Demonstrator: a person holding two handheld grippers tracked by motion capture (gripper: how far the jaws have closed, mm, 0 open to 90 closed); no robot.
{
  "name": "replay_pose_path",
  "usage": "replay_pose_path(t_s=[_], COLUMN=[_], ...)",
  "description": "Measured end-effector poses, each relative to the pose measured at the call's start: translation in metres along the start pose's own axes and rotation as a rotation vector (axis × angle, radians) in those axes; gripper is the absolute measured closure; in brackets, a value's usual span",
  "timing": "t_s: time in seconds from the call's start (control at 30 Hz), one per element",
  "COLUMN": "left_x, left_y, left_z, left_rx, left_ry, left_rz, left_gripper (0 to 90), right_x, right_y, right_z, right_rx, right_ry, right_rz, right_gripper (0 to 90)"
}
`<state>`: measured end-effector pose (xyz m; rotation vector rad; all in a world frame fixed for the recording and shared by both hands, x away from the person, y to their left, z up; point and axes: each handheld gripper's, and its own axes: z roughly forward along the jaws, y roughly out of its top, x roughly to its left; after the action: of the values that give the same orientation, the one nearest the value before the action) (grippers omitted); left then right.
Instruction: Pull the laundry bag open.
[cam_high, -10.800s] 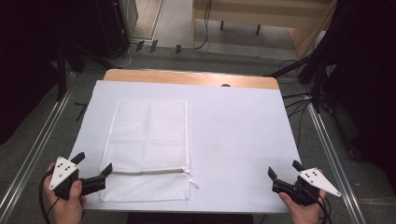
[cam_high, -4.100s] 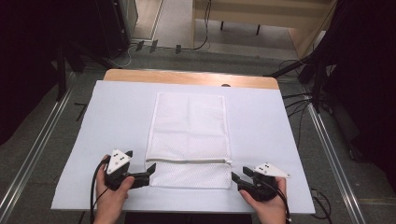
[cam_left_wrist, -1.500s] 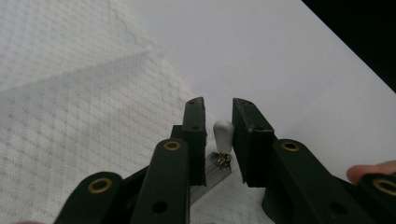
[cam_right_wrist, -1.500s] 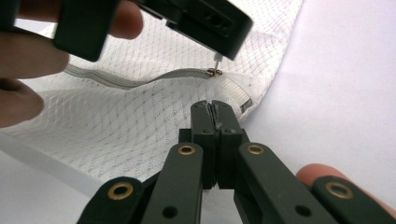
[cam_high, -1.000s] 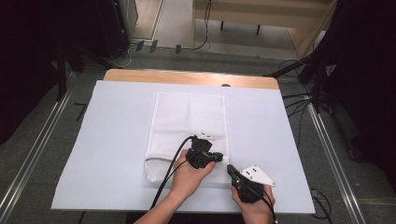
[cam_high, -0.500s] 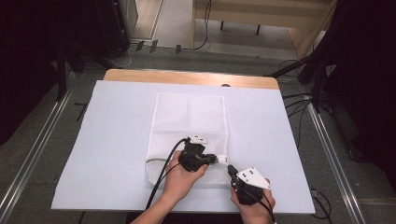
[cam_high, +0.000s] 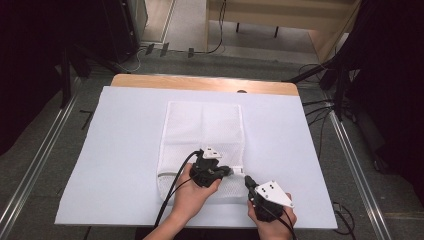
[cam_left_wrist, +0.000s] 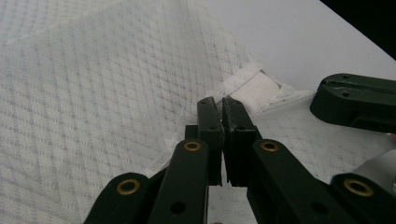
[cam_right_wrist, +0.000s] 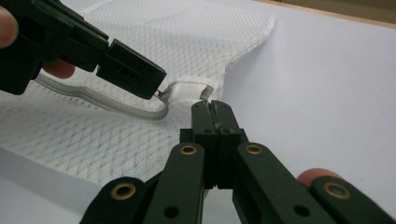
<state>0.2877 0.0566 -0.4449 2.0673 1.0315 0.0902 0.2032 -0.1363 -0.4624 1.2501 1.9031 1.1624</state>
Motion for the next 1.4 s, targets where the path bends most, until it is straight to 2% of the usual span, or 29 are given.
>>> replay_pose_path(t_s=[0.07, 0.13, 0.23, 0.27, 0.47, 0.5, 0.57, 0.63, 0.7, 0.77, 1.0, 1.07, 1.13, 1.17, 1.4], left_x=[0.000, 0.000, 0.002, 0.005, 0.006, 0.008, 0.014, 0.019, 0.031, 0.041, 0.049, 0.056, 0.066, 0.070, 0.083], left_y=[-0.002, -0.003, -0.007, -0.008, -0.007, -0.008, -0.010, -0.013, -0.018, -0.024, -0.029, -0.032, -0.037, -0.040, -0.052], left_z=[0.000, 0.001, 0.002, 0.001, -0.002, -0.005, -0.006, -0.006, -0.009, -0.016, -0.028, -0.034, -0.041, -0.045, -0.061], left_rx=[0.005, 0.006, 0.009, -0.001, -0.019, -0.025, -0.018, -0.021, -0.012, -0.016, -0.024, -0.024, -0.026, -0.022, -0.024], left_ry=[0.003, 0.002, -0.014, -0.032, -0.035, -0.032, 0.017, 0.023, 0.027, 0.013, 0.039, 0.068, 0.064, 0.071, 0.096], left_rz=[0.015, 0.009, -0.006, -0.030, -0.041, -0.049, -0.039, -0.052, -0.093, -0.127, -0.126, -0.133, -0.162, -0.162, -0.175], left_gripper=[88.4, 88.5, 88.5, 88.5, 88.6, 88.6, 88.7, 88.6, 88.6, 88.6, 88.5, 88.5, 88.5, 88.5, 88.5], right_x=[0.000, 0.001, 0.000, -0.001, -0.002, -0.003, -0.006, -0.007, -0.013, -0.022, -0.022, -0.023, -0.027, -0.029, -0.026], right_y=[0.001, 0.002, 0.001, 0.001, 0.003, 0.004, 0.005, 0.005, 0.007, 0.006, 0.004, 0.004, 0.004, 0.003, 0.000], right_z=[-0.001, -0.003, -0.003, -0.002, -0.006, -0.007, -0.009, -0.010, -0.013, -0.014, -0.013, -0.015, -0.016, -0.016, -0.017], right_rx=[-0.017, -0.022, -0.018, -0.008, -0.027, -0.027, -0.033, -0.039, -0.047, -0.037, -0.014, -0.017, -0.014, -0.012, -0.001], right_ry=[-0.001, -0.006, -0.004, 0.004, -0.001, 0.003, -0.003, -0.014, -0.028, -0.027, -0.025, -0.039, -0.040, -0.036, -0.028], right_rz=[0.008, 0.013, 0.021, 0.030, 0.051, 0.070, 0.082, 0.071, 0.075, 0.084, 0.079, 0.080, 0.087, 0.097, 0.081], right_gripper=[90.0, 90.0, 90.0, 90.0, 90.0, 90.0, 90.0, 90.0, 90.0, 90.0, 90.0, 90.0, 90.0, 90.0, 90.0])
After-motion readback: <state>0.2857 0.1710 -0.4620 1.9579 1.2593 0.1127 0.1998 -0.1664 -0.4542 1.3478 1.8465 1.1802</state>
